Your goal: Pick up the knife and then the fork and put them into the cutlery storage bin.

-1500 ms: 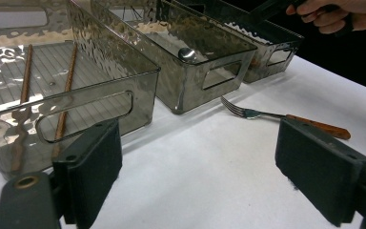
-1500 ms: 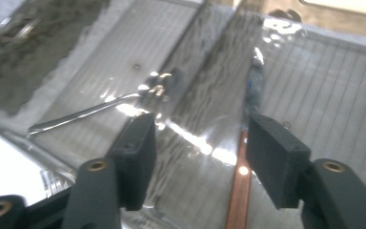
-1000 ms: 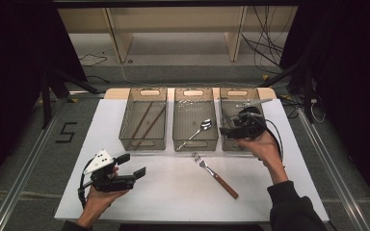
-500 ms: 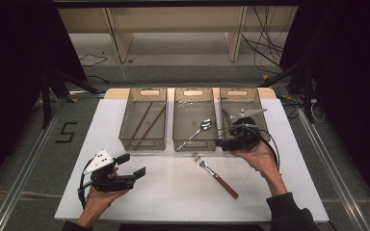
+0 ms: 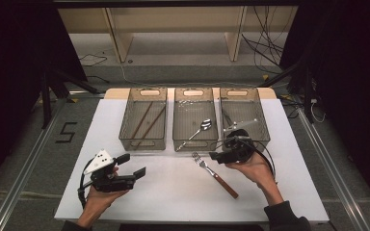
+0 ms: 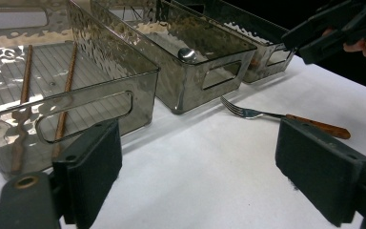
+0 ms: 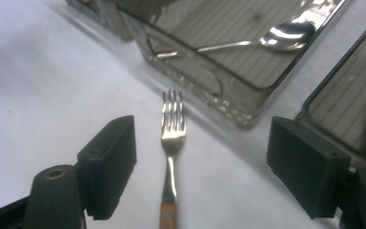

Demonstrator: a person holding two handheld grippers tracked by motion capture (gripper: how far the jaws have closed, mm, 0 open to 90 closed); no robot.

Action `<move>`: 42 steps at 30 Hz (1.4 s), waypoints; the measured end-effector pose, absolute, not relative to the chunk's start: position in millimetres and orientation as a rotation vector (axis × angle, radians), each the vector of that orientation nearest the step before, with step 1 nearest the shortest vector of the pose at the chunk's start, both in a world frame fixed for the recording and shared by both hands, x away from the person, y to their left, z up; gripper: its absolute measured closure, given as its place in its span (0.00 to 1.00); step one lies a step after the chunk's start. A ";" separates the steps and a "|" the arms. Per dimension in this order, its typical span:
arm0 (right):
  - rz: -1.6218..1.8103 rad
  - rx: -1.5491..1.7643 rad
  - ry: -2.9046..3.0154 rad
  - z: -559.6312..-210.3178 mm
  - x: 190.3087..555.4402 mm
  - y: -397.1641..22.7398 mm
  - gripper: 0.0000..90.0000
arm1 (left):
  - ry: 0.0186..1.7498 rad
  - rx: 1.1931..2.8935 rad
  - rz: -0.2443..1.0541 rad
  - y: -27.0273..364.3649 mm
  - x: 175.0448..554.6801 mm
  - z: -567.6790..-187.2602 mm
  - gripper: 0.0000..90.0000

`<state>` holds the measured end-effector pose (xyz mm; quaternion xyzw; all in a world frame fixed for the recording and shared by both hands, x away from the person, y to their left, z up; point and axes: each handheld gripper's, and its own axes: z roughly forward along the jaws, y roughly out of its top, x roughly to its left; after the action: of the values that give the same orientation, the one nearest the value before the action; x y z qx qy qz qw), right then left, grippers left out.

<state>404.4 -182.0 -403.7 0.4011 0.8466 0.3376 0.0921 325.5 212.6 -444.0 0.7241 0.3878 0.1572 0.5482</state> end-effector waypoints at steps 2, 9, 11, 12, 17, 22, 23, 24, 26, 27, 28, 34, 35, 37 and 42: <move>0.978 1.188 2.536 -407.1 402.5 -180.1 0.29 | 0.919 1.716 0.372 212.5 325.4 -444.0 0.17; 0.903 1.183 2.605 -417.0 395.9 -176.9 0.30 | 0.916 1.716 0.374 212.8 324.9 -443.4 0.17; 0.858 1.177 2.628 -420.2 394.2 -175.5 0.32 | 0.912 1.718 0.375 212.8 324.7 -443.2 0.17; 0.839 1.179 2.637 -421.6 393.3 -174.6 0.32 | 0.912 1.718 0.375 212.8 324.7 -443.1 0.17; 0.763 1.181 2.673 -429.2 388.8 -172.4 0.37 | 0.912 1.715 0.375 213.1 324.6 -442.9 0.17; 0.708 1.189 2.692 -435.6 385.7 -171.4 0.40 | 0.913 1.712 0.375 213.2 324.3 -442.7 0.17; 0.695 1.189 2.697 -436.2 385.2 -171.1 0.41 | 0.913 1.712 0.374 213.2 324.3 -442.7 0.17; 0.692 1.188 2.704 -437.0 384.7 -170.8 0.41 | 0.913 1.712 0.374 213.1 324.2 -442.7 0.17; 0.682 1.194 2.714 -438.6 383.6 -170.0 0.42 | 0.912 1.711 0.374 212.9 324.2 -442.7 0.17; 0.671 1.191 2.717 -439.9 383.4 -169.5 0.42 | 0.912 1.711 0.374 212.9 324.2 -442.7 0.17; 0.656 1.186 2.724 -441.3 383.0 -168.9 0.43 | 0.912 1.711 0.374 212.9 324.2 -442.7 0.17; 0.600 1.180 2.752 -448.4 380.8 -165.2 0.49 | 0.910 1.711 0.374 212.9 324.1 -442.7 0.17; 0.592 1.183 2.756 -449.0 380.2 -164.2 0.49 | 0.910 1.712 0.374 212.9 324.1 -442.7 0.17; 0.579 1.172 2.763 -450.6 380.0 -163.0 0.51 | 0.909 1.713 0.374 212.7 324.1 -442.8 0.17; 0.546 1.159 2.772 -453.4 379.6 -161.5 0.57 | 0.907 1.715 0.372 212.4 324.1 -443.0 0.17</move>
<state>379.6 -161.5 -453.4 0.3792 0.9068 0.1787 0.0437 324.1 212.4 -443.0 0.7246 0.3834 0.1574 0.5506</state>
